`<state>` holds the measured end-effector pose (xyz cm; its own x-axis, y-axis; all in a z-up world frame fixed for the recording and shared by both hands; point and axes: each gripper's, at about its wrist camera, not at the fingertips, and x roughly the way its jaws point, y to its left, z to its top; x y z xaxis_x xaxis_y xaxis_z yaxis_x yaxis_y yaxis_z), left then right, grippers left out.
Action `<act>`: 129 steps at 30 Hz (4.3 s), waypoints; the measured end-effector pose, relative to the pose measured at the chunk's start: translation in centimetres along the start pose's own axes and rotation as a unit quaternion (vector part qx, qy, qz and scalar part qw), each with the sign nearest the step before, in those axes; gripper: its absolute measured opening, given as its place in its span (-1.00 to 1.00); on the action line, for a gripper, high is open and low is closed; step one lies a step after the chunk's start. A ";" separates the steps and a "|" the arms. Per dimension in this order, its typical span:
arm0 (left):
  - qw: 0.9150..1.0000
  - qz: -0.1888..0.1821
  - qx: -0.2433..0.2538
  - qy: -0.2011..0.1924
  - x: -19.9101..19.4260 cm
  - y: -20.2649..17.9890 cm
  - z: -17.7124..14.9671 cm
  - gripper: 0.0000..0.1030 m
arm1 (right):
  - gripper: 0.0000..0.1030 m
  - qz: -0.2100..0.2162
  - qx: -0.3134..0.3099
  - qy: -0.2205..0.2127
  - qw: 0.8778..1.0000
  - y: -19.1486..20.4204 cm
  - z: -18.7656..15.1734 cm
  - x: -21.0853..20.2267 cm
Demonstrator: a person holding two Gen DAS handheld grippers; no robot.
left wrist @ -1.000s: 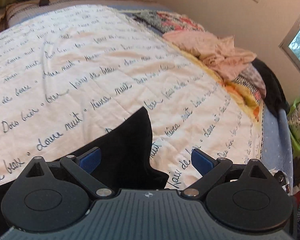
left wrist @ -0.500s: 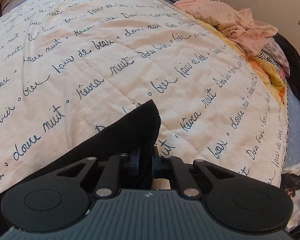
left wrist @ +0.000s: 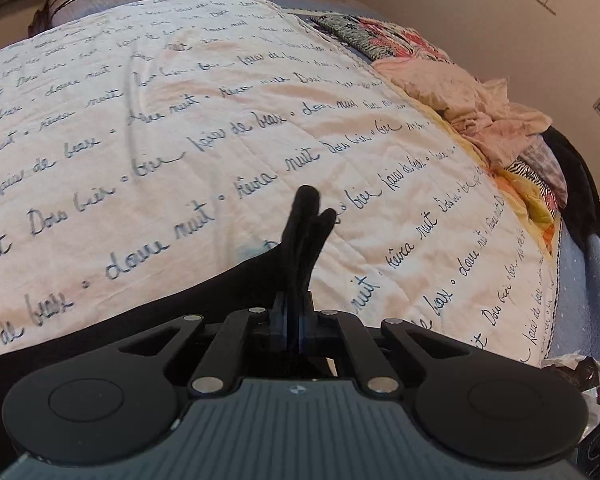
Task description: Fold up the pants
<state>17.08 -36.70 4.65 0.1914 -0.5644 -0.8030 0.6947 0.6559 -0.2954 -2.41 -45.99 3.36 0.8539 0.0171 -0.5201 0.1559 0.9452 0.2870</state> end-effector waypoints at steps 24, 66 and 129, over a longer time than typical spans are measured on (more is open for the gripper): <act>0.974 0.048 -0.211 -0.060 -15.4 25.0 -14.9 -0.92 | -0.70 0.161 -0.176 0.102 0.966 22.6 -3.7 4.1; 0.916 0.327 -0.122 -0.197 -27.5 27.2 -32.6 0.17 | 0.51 0.161 -0.135 0.169 0.963 27.0 -2.8 10.5; 0.848 0.321 -0.261 -0.331 -35.9 29.8 -42.2 0.78 | 1.00 0.263 -0.342 0.080 0.899 42.6 -3.1 10.1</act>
<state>1.66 24.22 2.84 0.8813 -0.0514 -0.4698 -0.0681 0.9699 -0.2339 11.36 -4.53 7.84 0.6301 0.5150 -0.5812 -0.6361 0.7715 -0.0060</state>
